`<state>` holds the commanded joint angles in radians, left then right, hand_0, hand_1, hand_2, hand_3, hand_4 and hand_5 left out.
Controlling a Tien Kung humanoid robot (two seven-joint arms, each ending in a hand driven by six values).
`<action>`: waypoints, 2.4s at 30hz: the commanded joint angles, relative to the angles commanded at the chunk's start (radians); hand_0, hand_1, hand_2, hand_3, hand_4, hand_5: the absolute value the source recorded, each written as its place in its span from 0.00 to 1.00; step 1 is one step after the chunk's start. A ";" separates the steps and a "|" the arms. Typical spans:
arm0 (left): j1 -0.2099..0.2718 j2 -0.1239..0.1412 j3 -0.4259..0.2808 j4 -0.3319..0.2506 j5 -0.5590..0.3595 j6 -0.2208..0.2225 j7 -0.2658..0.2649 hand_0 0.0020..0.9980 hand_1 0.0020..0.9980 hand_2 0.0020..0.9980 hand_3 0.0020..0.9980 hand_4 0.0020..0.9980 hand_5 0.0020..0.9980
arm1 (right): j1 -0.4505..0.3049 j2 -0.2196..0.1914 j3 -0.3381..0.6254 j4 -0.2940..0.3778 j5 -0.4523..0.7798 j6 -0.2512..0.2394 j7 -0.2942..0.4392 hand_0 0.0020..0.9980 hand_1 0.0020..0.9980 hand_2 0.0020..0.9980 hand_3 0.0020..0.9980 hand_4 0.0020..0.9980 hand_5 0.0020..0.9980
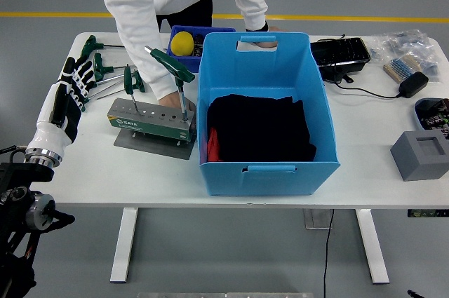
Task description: Lift tool from toolbox,place it in box,lift tool from toolbox,place it in box
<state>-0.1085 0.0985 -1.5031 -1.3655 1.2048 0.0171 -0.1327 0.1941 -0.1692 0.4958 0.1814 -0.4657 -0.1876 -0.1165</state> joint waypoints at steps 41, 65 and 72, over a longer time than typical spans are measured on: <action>-0.716 0.293 0.798 0.307 0.955 0.090 -0.142 0.83 0.75 0.72 0.73 1.00 0.58 | 0.018 -0.010 0.005 0.003 -0.007 -0.002 -0.006 0.62 0.60 0.67 0.57 0.83 0.69; -0.854 0.217 0.975 0.594 0.852 0.155 -0.193 0.48 0.32 0.32 0.40 1.00 0.59 | 0.017 -0.010 0.021 0.007 -0.036 0.000 -0.014 0.62 0.61 0.67 0.57 0.83 0.69; -0.866 0.210 0.986 0.623 0.854 0.156 -0.189 0.43 0.26 0.26 0.32 1.00 0.59 | 0.017 -0.009 0.023 0.007 -0.044 0.001 -0.015 0.62 0.61 0.67 0.57 0.83 0.69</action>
<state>-0.9741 0.3080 -0.5167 -0.7420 2.0583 0.1732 -0.3216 0.2113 -0.1784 0.5186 0.1888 -0.5093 -0.1865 -0.1315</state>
